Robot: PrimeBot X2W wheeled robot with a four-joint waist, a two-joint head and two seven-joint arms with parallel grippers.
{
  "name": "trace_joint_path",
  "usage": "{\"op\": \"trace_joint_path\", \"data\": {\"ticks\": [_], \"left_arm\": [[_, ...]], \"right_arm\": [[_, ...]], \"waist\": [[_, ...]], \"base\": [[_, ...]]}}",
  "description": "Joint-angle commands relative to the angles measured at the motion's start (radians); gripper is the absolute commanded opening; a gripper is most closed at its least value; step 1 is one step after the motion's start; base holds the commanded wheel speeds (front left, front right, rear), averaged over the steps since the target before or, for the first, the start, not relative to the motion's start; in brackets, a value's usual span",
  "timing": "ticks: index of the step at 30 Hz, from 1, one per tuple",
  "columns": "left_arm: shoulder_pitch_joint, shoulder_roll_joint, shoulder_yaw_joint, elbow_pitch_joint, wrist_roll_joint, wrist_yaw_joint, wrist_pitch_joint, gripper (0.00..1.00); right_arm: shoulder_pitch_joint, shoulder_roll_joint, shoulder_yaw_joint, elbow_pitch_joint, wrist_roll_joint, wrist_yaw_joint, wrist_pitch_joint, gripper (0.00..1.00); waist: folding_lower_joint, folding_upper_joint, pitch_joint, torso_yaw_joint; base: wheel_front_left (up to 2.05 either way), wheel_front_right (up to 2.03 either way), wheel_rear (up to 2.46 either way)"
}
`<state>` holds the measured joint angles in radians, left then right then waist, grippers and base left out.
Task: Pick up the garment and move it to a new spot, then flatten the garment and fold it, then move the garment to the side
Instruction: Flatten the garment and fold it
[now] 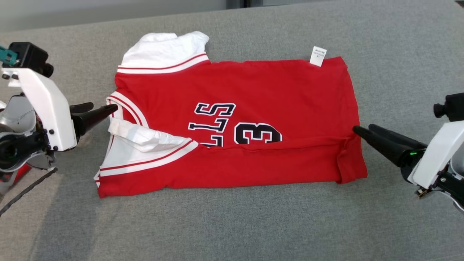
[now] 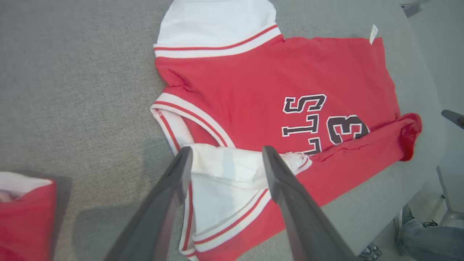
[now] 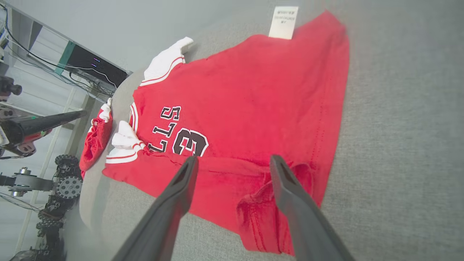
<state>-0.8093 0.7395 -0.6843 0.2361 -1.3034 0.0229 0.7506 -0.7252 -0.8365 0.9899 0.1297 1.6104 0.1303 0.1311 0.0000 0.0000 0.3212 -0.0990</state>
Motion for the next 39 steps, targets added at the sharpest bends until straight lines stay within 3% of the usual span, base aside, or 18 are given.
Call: {"op": "trace_joint_path", "data": {"ticks": [1,5,9,13,14,17,24,30,39], "left_arm": [[0.028,0.009,0.016,-0.010,0.007,-0.012,-0.041,1.00],[0.096,0.015,0.057,-0.042,0.034,-0.020,-0.191,1.00],[0.190,0.008,0.084,-0.092,0.067,0.008,-0.343,1.00],[0.290,-0.005,0.109,-0.150,0.120,0.068,-0.503,1.00],[0.290,-0.005,0.109,-0.150,0.120,0.068,-0.503,1.00],[0.360,-0.024,0.128,-0.191,0.166,0.121,-0.627,1.00],[0.510,-0.096,0.142,-0.233,0.243,0.229,-0.856,1.00],[0.595,-0.160,0.138,-0.196,0.284,0.288,-0.967,1.00],[0.617,-0.229,0.111,-0.083,0.346,0.310,-1.003,1.00]], "right_arm": [[0.019,-0.007,-0.009,0.004,-0.019,0.001,-0.031,1.00],[0.054,-0.014,-0.022,0.014,-0.061,0.001,-0.125,1.00],[0.103,-0.020,-0.030,0.044,-0.128,0.001,-0.253,1.00],[0.148,-0.002,-0.049,0.090,-0.191,0.001,-0.362,1.00],[0.148,-0.002,-0.049,0.090,-0.191,0.001,-0.362,1.00],[0.189,0.018,-0.086,0.112,-0.235,0.001,-0.388,1.00],[0.325,0.117,-0.215,0.140,-0.376,0.001,-0.395,1.00],[0.436,0.194,-0.273,0.155,-0.477,0.001,-0.395,1.00],[0.438,0.285,-0.260,0.261,-0.610,0.001,-0.383,1.00]], "waist": [[0.0000,0.0000,-0.023,0.003],[0.0000,0.0000,-0.061,0.007],[0.0000,0.0000,-0.096,0.016],[0.0000,0.0000,-0.120,0.024],[0.0000,0.0000,-0.120,0.024],[0.0000,0.0000,-0.128,0.030],[0.0000,0.0000,-0.141,0.038],[0.0000,0.0000,-0.157,0.040],[0.0000,0.0000,-0.157,0.035]], "base": [[0.00,0.00,0.00],[0.00,0.00,0.00],[0.00,0.00,0.00],[0.00,0.00,0.00],[0.00,0.00,0.00],[0.00,0.00,0.00],[0.00,0.00,0.00],[0.00,0.00,0.00],[0.00,0.00,0.00]]}}
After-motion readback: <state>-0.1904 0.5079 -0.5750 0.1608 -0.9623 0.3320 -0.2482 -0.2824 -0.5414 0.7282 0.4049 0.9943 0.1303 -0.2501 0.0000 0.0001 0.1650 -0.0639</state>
